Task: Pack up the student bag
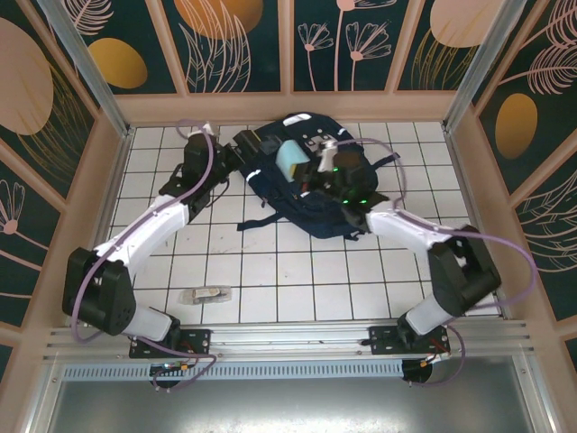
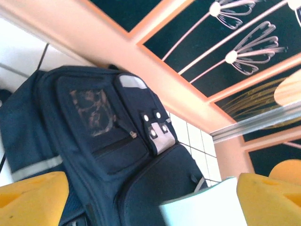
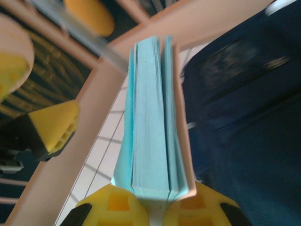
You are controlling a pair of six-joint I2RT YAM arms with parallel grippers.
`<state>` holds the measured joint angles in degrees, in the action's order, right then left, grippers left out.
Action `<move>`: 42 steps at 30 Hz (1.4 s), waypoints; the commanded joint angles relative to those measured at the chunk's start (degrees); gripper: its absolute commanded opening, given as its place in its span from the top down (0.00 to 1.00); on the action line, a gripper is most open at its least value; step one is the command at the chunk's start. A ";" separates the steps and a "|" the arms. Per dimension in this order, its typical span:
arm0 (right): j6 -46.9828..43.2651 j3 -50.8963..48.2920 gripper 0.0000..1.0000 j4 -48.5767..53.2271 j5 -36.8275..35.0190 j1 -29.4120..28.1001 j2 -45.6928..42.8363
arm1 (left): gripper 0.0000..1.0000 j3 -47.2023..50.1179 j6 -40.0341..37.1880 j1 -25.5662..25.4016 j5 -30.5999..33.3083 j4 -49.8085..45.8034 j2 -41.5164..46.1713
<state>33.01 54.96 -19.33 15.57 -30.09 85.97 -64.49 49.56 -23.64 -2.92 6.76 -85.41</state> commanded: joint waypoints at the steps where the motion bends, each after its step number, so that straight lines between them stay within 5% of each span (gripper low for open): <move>1: -1.91 -3.68 1.00 11.31 -3.15 7.99 -6.14 | 0.13 -3.59 -12.80 -3.45 -1.09 -5.59 -5.37; 14: -5.33 -11.98 1.00 22.65 0.85 33.80 -23.86 | 0.17 -38.29 -41.67 -23.34 11.38 -31.94 -32.81; 28: -2.60 -17.85 1.00 19.40 7.88 37.23 -26.23 | 0.29 -46.74 -47.22 -26.57 17.85 -36.22 -44.51; 34: -2.43 -18.22 1.00 19.34 10.17 37.20 -26.88 | 0.85 -47.86 -45.76 -26.61 17.69 -36.35 -44.05; 38: -1.24 -18.31 1.00 18.23 13.57 36.69 -26.47 | 1.00 -51.13 -43.27 -26.47 13.40 -38.67 -42.03; 42: 0.44 -18.07 1.00 15.90 14.57 33.72 -25.68 | 1.00 -52.84 -39.61 -25.29 6.82 -39.50 -40.16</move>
<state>31.86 37.19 1.10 27.33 5.58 60.47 -114.80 6.37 -49.95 9.56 -31.79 -128.81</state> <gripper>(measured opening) 0.078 0.066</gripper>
